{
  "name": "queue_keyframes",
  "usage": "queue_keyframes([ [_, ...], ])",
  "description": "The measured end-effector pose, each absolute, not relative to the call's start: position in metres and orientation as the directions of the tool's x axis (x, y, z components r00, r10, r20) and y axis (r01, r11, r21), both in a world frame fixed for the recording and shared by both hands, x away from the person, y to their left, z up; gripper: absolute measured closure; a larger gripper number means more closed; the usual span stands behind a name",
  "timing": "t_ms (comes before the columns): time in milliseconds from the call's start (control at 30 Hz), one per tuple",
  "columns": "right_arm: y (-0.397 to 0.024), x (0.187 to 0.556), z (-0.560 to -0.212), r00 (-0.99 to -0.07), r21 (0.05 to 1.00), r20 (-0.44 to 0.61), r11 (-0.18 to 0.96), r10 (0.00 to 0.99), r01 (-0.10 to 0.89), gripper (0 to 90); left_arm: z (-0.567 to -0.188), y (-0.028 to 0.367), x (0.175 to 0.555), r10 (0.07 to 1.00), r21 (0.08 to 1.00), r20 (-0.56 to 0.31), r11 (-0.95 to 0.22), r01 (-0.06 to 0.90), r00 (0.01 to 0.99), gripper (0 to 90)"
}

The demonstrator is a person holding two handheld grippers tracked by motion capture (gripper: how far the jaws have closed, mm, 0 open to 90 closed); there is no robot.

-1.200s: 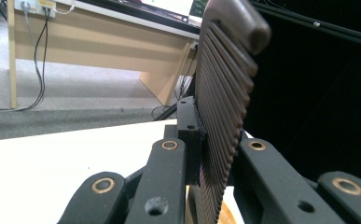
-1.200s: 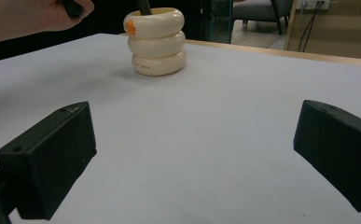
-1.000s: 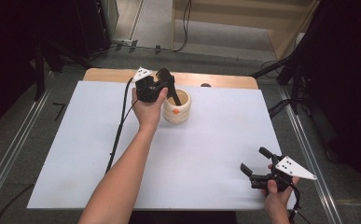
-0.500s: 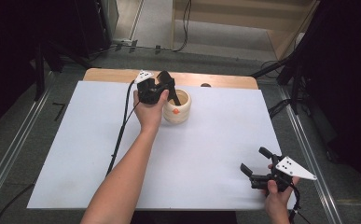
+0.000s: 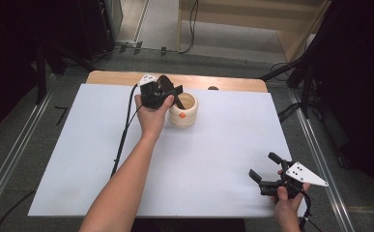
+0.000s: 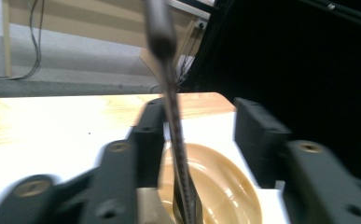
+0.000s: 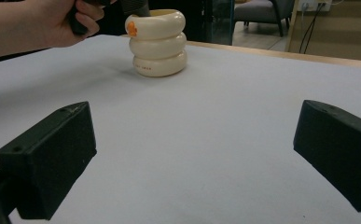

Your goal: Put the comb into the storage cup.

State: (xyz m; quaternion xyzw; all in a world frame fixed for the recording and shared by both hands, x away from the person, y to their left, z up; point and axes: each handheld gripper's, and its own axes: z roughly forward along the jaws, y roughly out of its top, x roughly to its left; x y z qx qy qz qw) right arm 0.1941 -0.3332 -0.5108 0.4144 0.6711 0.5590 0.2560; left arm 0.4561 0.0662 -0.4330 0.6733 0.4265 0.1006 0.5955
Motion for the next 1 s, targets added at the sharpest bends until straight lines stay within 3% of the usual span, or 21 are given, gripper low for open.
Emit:
queue_keyframes([
  [200, -0.333, 0.194, -0.511, -0.526, 0.962, 0.117, 0.035, 0.842, 0.27, 0.0, -0.429, 0.073, 0.456, 0.698, 0.883, -0.375, 0.07, 0.464, 0.61, 14.0],
  [400, -0.333, 0.194, -0.511, -0.526, 0.962, 0.121, 0.032, 0.842, 0.272, 0.0, -0.424, 0.077, 0.449, 0.709, 0.9, -0.342, 0.057, 0.432, 0.617, 1.4],
  [1000, -0.332, 0.195, -0.511, -0.526, 0.963, 0.108, 0.043, 0.844, 0.266, 0.0, -0.426, 0.099, 0.422, 0.691, 0.928, -0.266, -0.006, 0.373, 0.673, 0.0],
])
